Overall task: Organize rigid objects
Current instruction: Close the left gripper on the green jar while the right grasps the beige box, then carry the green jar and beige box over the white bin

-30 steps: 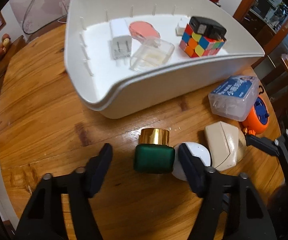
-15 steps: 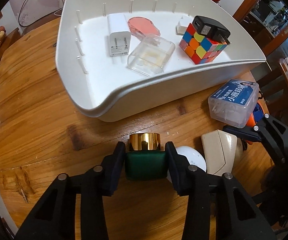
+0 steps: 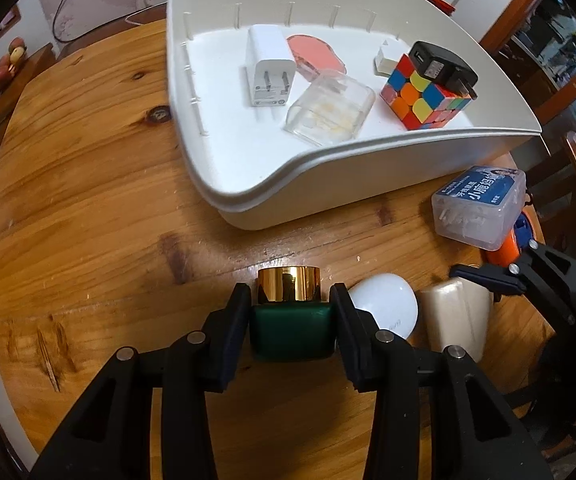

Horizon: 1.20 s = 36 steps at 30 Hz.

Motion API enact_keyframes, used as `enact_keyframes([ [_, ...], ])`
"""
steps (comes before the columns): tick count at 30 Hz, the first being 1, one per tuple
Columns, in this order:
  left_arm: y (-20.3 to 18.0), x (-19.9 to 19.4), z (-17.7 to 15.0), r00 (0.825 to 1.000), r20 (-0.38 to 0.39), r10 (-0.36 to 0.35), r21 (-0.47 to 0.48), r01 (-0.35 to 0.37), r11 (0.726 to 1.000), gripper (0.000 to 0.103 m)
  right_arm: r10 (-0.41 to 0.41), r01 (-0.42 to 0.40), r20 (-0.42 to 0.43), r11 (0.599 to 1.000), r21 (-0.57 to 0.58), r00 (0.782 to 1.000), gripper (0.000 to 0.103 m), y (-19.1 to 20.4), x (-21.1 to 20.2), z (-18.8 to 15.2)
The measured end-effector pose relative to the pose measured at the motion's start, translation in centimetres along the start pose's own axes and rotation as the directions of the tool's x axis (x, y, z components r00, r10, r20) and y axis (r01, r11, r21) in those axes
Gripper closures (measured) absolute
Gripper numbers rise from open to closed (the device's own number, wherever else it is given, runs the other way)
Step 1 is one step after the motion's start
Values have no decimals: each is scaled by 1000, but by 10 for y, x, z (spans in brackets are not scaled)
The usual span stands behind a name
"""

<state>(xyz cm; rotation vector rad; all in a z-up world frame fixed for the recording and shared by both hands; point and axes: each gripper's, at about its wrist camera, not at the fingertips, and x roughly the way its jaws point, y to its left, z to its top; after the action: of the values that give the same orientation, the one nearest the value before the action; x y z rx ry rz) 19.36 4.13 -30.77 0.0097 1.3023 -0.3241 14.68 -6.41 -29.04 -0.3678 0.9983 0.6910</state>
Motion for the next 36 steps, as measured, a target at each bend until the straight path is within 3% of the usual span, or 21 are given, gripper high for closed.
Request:
enact_keyframes([
  [8,-1,-24,-16,1000,27,-7,-43,9,999,59,-20,12,73,993,115,997,38,-2,-35,3],
  [17,-19,-95,-5,988,149,-42,-5,43,999,59,-92,61,173,983,176,981,38,-9,-82,16],
  [25,-37,-145,22,975,219,-40,19,37,999,59,-166,109,245,967,230,955,38,-17,-131,23],
  [36,-68,-178,90,956,291,-35,94,8,996,59,-277,177,230,909,377,933,38,-69,-169,63],
])
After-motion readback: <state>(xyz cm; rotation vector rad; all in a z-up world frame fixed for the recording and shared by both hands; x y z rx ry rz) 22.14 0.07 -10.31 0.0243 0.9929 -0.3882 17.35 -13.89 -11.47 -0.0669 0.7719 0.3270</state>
